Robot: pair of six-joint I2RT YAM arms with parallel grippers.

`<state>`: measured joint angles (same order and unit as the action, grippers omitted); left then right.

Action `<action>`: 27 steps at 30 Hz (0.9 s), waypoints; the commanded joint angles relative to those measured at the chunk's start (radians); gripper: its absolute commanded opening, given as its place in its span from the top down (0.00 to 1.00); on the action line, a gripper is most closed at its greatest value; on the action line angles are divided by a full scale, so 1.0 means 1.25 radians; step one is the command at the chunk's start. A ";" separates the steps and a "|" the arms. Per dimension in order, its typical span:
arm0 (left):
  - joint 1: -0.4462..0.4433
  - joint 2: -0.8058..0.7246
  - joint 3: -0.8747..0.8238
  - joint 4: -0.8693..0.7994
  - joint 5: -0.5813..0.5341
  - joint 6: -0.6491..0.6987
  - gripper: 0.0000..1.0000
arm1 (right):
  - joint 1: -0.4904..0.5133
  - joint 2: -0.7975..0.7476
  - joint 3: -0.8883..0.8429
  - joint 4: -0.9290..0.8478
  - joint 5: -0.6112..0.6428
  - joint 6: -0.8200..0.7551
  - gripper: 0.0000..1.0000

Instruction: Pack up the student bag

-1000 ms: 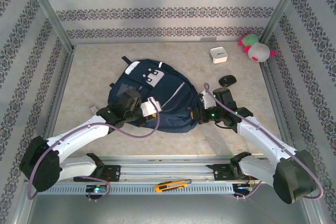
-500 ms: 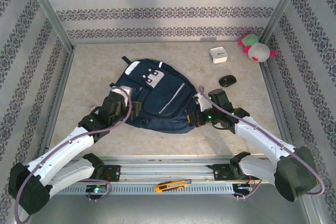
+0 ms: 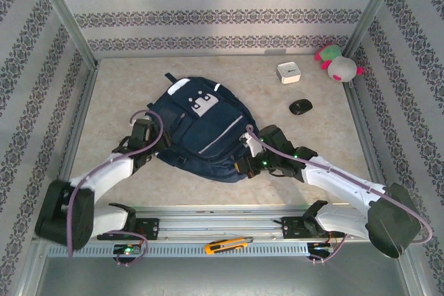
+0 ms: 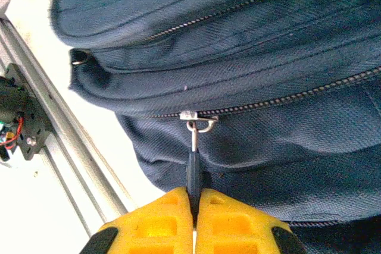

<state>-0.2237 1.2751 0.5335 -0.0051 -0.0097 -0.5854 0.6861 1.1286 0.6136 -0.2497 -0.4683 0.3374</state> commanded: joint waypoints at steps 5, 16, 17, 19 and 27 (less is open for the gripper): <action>0.018 0.119 0.155 0.243 0.151 0.098 0.36 | -0.009 0.019 -0.046 0.122 -0.051 0.066 1.00; -0.069 -0.235 0.068 0.065 0.301 0.577 0.36 | -0.073 0.021 -0.044 0.121 -0.081 0.044 1.00; -0.097 -0.252 0.068 0.044 0.330 0.640 0.35 | -0.075 0.024 -0.041 0.121 -0.081 0.041 1.00; -0.168 -0.258 0.078 -0.002 0.341 0.757 0.32 | -0.077 0.029 -0.038 0.121 -0.082 0.037 1.00; -0.377 -0.091 0.135 -0.038 0.269 1.000 0.11 | -0.078 0.036 -0.027 0.118 -0.089 0.033 1.00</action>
<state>-0.6582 1.1210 0.6777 -0.0261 0.3370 0.4950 0.5972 1.1713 0.5602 -0.1219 -0.5663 0.3939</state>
